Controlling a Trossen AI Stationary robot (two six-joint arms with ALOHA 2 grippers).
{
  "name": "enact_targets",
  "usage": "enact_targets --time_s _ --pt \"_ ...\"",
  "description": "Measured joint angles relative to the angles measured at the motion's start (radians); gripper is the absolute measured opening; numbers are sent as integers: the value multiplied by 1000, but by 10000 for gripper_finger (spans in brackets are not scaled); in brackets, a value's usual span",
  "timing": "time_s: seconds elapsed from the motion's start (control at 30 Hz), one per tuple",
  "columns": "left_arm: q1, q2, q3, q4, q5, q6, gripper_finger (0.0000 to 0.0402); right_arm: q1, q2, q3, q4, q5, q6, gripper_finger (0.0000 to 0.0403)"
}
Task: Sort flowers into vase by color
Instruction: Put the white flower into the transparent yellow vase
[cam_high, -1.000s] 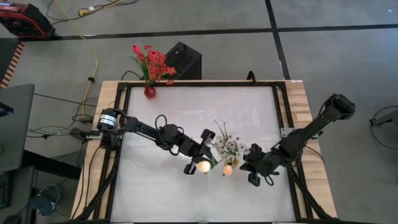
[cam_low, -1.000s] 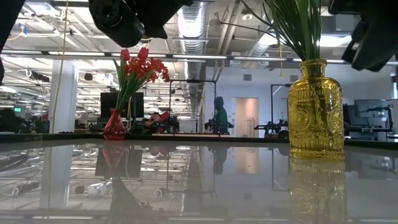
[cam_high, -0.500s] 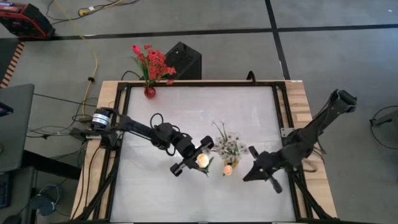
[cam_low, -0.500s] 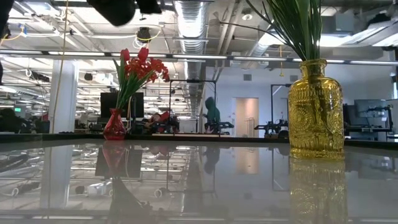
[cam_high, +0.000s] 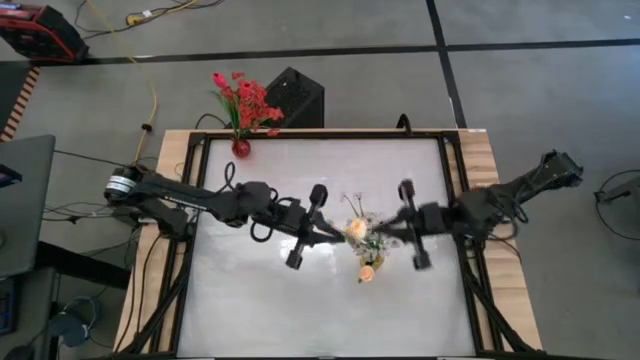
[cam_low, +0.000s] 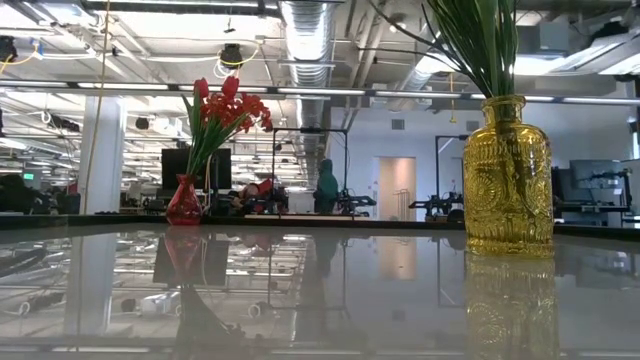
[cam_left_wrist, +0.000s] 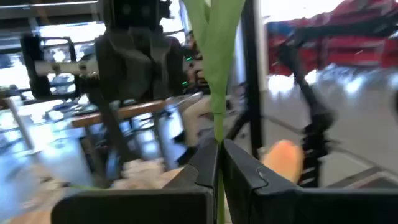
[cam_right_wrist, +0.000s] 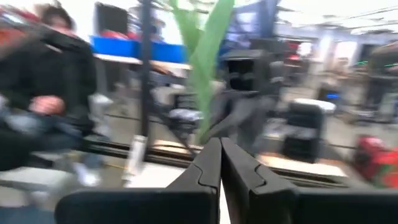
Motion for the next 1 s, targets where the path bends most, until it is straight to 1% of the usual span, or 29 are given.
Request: enact_targets --time_s 0.07,0.13,0.27,0.37,0.53,0.67,0.8,1.0 --pt "2 2 15 -34 -26 31 0 -31 18 29 -26 -1 -49 57" --pt "2 1 20 -33 -45 53 0 -45 32 54 -62 -17 -82 76" --pt "9 -9 21 -29 -56 69 0 -50 47 94 -179 -35 -133 125" --pt "19 -9 21 -29 -59 79 0 -65 58 103 -178 -38 -151 165" --pt "43 -9 21 -18 -59 75 0 -98 75 103 -155 -107 -153 216" --pt "53 -9 21 -10 -60 70 0 -124 81 103 -110 -119 -156 233" --pt "62 -9 21 -16 -59 69 0 -145 92 102 -80 -182 -155 234" --pt "64 -9 21 -7 -65 67 0 -170 107 102 -56 -203 -152 234"
